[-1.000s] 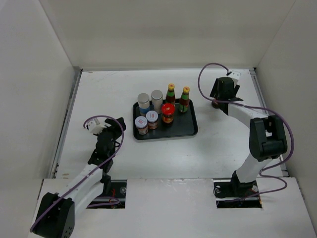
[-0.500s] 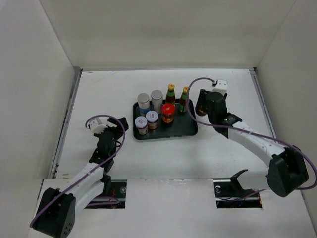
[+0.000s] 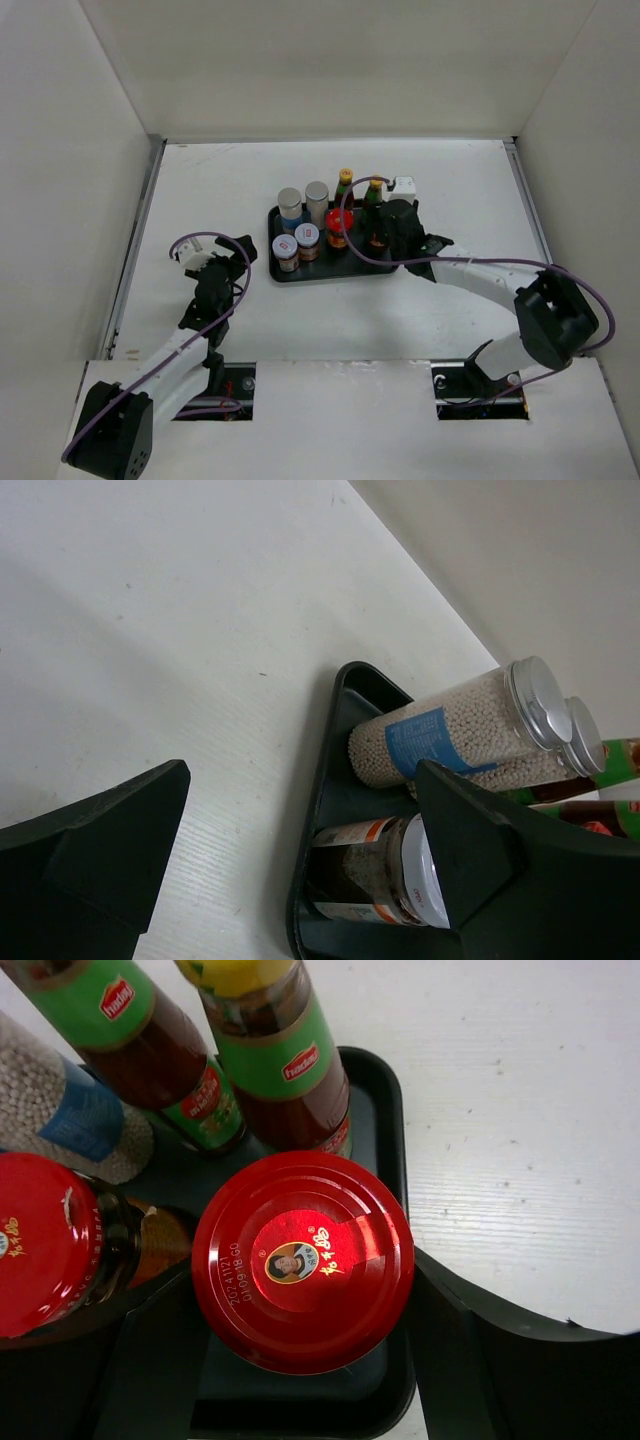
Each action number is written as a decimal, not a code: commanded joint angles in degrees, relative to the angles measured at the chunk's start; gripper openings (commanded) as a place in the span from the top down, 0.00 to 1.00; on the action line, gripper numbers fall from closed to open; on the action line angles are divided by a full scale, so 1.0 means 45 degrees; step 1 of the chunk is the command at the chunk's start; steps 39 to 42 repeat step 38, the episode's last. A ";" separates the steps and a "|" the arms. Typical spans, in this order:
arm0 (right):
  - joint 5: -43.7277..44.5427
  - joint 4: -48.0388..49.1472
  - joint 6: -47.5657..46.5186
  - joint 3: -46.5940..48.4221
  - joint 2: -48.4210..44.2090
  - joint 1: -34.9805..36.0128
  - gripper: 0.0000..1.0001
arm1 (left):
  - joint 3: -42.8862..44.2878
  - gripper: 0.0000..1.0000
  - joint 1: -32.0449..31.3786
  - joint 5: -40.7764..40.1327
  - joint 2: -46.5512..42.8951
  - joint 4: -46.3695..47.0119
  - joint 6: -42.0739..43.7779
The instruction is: Organize the condiment bottles
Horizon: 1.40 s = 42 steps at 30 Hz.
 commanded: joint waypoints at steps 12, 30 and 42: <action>0.0113 0.3233 0.0397 -0.0513 -0.1639 0.0218 0.00 | 0.1386 0.00 0.0036 -0.0847 0.0511 -0.1621 0.0135; 0.2535 0.6047 0.2429 -0.4129 -0.3693 -0.1110 0.00 | 0.4745 0.00 -0.0609 -0.1904 0.3049 -0.3869 0.0155; 0.2106 0.6360 0.1863 -0.3973 -0.3674 -0.0916 0.00 | 0.4785 0.00 -0.0376 -0.1943 0.3207 -0.3967 0.0233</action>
